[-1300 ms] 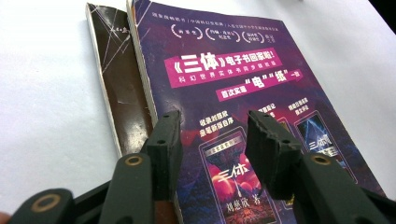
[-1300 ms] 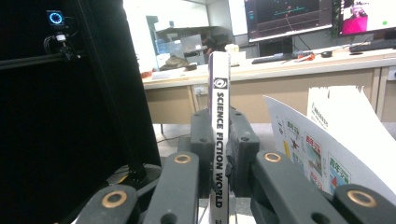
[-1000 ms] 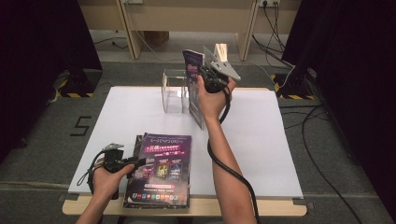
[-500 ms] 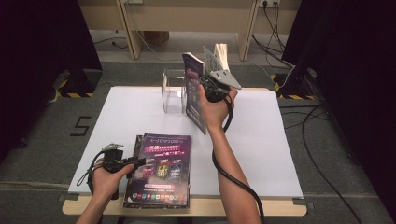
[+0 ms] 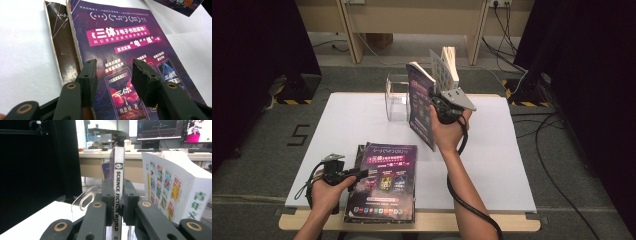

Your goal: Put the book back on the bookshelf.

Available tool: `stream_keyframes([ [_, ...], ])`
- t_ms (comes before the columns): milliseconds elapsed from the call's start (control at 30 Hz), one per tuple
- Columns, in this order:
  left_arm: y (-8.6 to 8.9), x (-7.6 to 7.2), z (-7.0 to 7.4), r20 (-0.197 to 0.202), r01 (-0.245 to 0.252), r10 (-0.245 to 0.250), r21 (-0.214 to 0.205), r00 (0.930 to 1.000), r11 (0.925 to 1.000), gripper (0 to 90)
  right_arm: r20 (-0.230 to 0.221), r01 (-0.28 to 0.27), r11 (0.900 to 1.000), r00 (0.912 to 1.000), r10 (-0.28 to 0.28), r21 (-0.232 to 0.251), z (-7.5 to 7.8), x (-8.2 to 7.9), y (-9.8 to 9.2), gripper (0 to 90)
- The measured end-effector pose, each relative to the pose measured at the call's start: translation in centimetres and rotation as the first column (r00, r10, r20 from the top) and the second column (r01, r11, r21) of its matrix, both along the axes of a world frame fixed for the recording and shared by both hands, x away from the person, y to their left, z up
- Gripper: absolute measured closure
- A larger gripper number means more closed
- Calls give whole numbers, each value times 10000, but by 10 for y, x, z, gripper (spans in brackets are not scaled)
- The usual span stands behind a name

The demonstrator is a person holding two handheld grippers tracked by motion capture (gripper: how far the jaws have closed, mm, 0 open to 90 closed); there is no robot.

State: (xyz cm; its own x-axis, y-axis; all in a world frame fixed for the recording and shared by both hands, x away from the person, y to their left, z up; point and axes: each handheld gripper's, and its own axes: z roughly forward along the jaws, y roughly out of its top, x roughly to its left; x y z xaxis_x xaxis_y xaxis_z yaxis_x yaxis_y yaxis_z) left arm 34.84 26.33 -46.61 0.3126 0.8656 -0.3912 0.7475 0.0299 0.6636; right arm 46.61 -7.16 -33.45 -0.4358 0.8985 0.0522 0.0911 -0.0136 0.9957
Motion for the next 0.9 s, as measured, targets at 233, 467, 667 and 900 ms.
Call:
stream_keyframes([
  [233,-1,0,0,16,2,-2,22,10000,10000,548,-76,-133,9999,9999,133,-2,-5,-13,-4,828],
  [467,-2,0,0,16,34,-34,14,10000,10000,548,-129,-168,9998,9998,167,-103,-9,-22,-10,828],
  [667,-2,0,0,20,28,-28,21,10000,10000,548,-110,-149,9998,9998,148,-129,-14,-29,-14,827],
  [900,-3,-1,0,5,54,-54,39,10000,10000,547,-258,-120,9997,9996,115,-195,-18,-35,-20,823],
])
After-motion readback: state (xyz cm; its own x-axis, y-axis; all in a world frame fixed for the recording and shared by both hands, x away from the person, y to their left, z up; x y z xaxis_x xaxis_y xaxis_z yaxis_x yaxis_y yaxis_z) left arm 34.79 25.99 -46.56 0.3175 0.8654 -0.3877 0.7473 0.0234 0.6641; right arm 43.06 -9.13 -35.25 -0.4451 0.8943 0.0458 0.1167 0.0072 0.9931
